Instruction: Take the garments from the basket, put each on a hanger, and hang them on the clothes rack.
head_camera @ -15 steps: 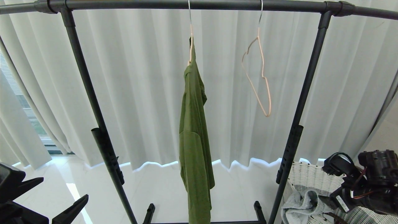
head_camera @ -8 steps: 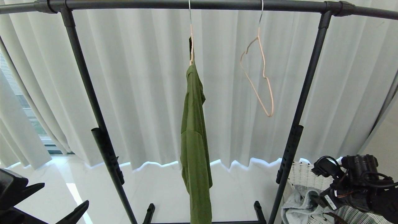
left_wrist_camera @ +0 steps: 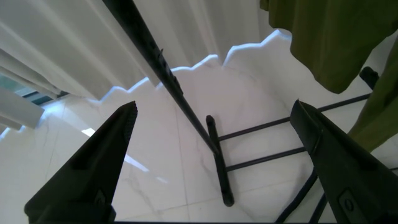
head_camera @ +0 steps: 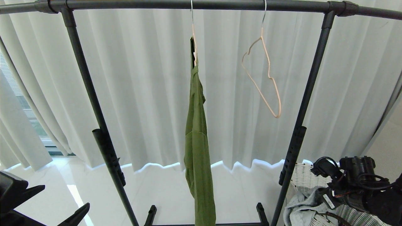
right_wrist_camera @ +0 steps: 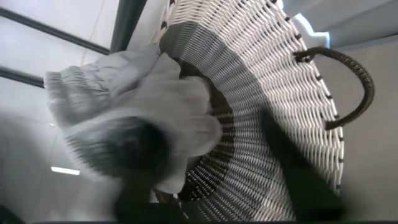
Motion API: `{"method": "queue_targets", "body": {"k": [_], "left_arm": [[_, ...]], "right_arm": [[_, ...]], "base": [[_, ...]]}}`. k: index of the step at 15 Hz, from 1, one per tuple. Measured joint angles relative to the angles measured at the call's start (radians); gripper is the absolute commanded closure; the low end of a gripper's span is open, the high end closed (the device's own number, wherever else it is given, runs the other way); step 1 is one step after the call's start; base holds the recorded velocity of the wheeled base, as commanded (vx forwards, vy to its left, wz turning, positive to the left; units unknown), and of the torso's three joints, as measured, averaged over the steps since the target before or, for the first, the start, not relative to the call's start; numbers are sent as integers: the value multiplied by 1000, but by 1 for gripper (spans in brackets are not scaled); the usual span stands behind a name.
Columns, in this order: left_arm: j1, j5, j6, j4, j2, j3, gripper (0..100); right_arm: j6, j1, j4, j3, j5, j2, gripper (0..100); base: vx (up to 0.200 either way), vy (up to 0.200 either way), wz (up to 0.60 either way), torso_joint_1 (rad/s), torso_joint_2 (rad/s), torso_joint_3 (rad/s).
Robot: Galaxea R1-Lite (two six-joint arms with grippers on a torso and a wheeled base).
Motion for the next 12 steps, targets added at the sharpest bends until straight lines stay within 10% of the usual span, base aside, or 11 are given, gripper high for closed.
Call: {"method": "queue_targets", "body": {"k": [6,12], "left_arm": [[0,0,0,0,-1,7,0],[0,0,-6,0,-29,16,0]], "right_arm": [[-3,30,313,-104,-8,-188,100],[-1,135,745,-394,-7,-449,100]], "base": [[0,0,0,0,0,0],[-200,0,0,2,-2,2]]}}
